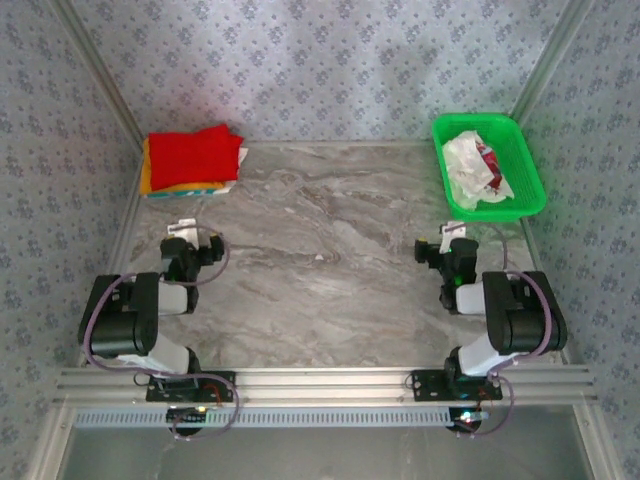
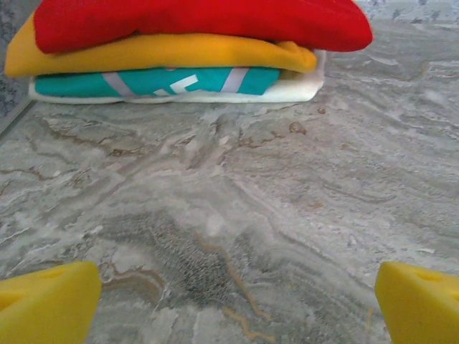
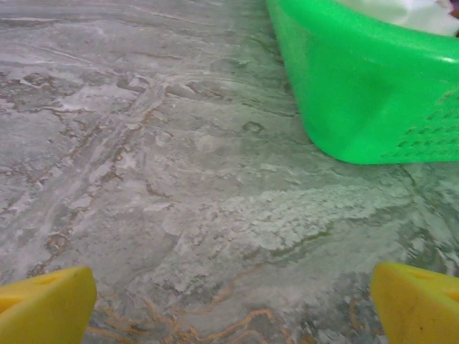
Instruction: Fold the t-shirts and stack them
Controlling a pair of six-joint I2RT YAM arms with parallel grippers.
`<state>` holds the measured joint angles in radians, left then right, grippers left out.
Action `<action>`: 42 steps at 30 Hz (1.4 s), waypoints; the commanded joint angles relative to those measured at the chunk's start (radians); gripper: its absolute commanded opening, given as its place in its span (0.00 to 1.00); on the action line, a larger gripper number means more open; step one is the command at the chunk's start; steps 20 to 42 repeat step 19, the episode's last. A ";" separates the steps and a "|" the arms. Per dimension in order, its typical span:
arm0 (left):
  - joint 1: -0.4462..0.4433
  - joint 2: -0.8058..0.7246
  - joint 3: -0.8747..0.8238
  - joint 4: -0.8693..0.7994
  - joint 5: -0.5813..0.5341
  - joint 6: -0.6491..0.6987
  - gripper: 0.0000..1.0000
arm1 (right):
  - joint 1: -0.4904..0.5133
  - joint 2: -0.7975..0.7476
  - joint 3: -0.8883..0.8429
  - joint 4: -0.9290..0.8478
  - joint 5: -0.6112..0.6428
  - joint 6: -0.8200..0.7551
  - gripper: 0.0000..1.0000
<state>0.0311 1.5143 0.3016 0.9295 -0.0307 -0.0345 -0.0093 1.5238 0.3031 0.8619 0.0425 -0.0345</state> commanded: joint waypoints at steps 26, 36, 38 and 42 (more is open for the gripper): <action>0.007 0.021 0.110 -0.112 0.038 0.003 0.98 | -0.027 0.003 0.088 -0.040 -0.032 0.012 1.00; 0.007 0.021 0.110 -0.112 0.038 0.003 0.98 | -0.027 0.003 0.088 -0.040 -0.032 0.012 1.00; 0.007 0.021 0.110 -0.112 0.038 0.003 0.98 | -0.027 0.003 0.088 -0.040 -0.032 0.012 1.00; 0.007 0.021 0.110 -0.112 0.038 0.003 0.98 | -0.027 0.003 0.088 -0.040 -0.032 0.012 1.00</action>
